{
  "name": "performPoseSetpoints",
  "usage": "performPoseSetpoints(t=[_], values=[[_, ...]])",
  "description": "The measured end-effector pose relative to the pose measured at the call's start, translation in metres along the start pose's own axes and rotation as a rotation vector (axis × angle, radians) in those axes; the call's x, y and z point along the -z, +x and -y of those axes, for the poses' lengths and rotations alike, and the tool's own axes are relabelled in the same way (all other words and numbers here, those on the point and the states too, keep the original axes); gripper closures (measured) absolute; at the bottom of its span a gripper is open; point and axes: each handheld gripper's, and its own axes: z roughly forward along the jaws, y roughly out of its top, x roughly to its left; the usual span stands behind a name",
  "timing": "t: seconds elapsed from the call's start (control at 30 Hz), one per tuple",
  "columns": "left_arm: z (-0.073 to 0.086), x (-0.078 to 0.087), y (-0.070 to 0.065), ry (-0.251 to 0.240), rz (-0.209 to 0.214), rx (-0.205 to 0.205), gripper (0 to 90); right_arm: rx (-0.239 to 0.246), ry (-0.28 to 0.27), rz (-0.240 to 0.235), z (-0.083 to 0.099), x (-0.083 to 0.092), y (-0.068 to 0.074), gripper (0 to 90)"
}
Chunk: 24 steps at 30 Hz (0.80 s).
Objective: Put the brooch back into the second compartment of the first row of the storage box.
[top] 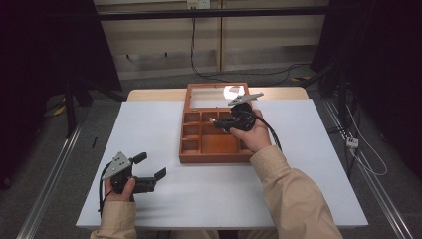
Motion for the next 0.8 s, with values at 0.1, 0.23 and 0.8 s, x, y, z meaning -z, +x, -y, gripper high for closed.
performPoseSetpoints(t=[0.1, 0.23, 0.8], values=[[0.000, 0.000, 0.000, 0.000, 0.001, 0.000, 3.5, 0.004, -0.001, 0.003, -0.002, -0.001, -0.001, 81.0], [0.000, 0.000, 0.000, -0.002, 0.003, 0.000, 3.5, 0.005, -0.004, 0.001, -0.003, -0.004, -0.002, 80.9], [0.000, -0.001, -0.001, 0.002, 0.012, -0.001, 3.5, -0.016, -0.002, 0.012, -0.003, -0.013, -0.015, 80.9]])
